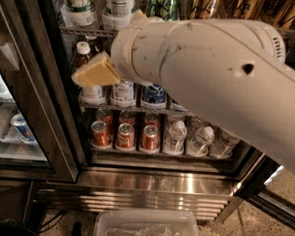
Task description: Pick 7up can from top shelf of fridge
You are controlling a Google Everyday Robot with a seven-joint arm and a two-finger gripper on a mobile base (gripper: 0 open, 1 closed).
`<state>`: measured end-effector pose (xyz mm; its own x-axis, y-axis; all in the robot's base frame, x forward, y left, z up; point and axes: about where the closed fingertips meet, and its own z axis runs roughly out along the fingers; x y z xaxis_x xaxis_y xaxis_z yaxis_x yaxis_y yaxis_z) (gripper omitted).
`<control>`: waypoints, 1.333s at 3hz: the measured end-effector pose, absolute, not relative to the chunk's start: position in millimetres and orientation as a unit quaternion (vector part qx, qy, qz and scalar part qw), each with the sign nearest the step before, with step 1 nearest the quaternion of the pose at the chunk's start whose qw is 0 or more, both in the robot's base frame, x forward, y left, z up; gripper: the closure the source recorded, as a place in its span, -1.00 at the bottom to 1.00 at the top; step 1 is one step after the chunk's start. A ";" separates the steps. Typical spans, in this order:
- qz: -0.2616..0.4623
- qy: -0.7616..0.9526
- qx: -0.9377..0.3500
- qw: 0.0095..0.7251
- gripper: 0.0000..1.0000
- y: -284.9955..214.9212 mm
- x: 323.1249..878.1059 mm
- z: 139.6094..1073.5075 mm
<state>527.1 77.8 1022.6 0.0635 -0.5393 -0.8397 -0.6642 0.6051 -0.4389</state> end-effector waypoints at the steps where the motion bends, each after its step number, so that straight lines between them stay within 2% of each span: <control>1: 0.084 0.693 -0.385 0.604 -1.00 78.0 531.6 1039.9; 4: 0.104 0.706 -0.314 0.626 -1.00 63.5 528.1 1052.2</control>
Offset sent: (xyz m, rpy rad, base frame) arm 0.0271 0.0148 0.0198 0.3267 0.0895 -0.2042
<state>528.1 63.5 1052.2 -0.0183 -0.3129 -0.9496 -0.5734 0.7814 -0.2464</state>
